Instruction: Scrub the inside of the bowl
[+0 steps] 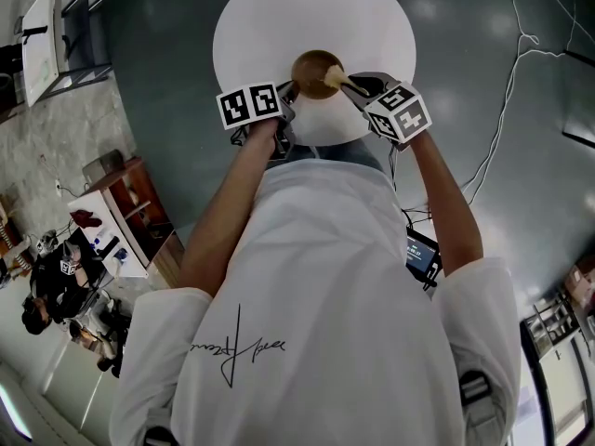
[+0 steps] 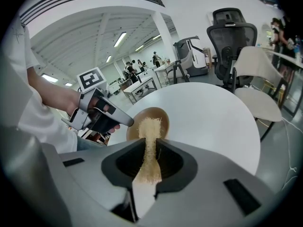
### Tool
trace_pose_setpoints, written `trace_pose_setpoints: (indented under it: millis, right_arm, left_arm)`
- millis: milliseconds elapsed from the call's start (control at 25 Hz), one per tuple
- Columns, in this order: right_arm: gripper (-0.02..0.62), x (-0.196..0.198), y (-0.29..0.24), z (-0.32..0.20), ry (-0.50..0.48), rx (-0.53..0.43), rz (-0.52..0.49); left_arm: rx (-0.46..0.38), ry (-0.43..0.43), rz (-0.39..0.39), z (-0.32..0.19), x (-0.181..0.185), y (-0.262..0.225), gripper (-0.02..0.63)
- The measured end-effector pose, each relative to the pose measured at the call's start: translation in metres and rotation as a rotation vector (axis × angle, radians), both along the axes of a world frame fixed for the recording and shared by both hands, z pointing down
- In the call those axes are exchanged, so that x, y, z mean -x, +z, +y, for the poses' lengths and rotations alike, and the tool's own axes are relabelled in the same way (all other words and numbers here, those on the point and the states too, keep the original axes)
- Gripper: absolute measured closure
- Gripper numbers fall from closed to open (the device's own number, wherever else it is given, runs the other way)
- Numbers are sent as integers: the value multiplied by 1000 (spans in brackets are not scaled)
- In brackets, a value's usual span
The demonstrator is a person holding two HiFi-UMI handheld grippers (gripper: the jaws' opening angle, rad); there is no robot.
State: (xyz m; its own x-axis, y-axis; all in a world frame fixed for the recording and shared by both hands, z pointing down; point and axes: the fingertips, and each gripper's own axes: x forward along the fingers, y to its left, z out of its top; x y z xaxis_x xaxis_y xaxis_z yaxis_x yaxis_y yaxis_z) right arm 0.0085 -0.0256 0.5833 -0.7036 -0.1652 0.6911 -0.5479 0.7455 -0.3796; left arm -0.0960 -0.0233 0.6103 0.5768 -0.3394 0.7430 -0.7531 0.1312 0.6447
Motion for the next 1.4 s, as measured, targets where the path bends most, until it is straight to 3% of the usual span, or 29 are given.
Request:
trace_pose_setpoints:
  millis: [1400]
  right_arm:
    - [515,3,-6,-38,-16,-43,-4]
  left_arm:
    - [8,17,-35,-7,2,0,595]
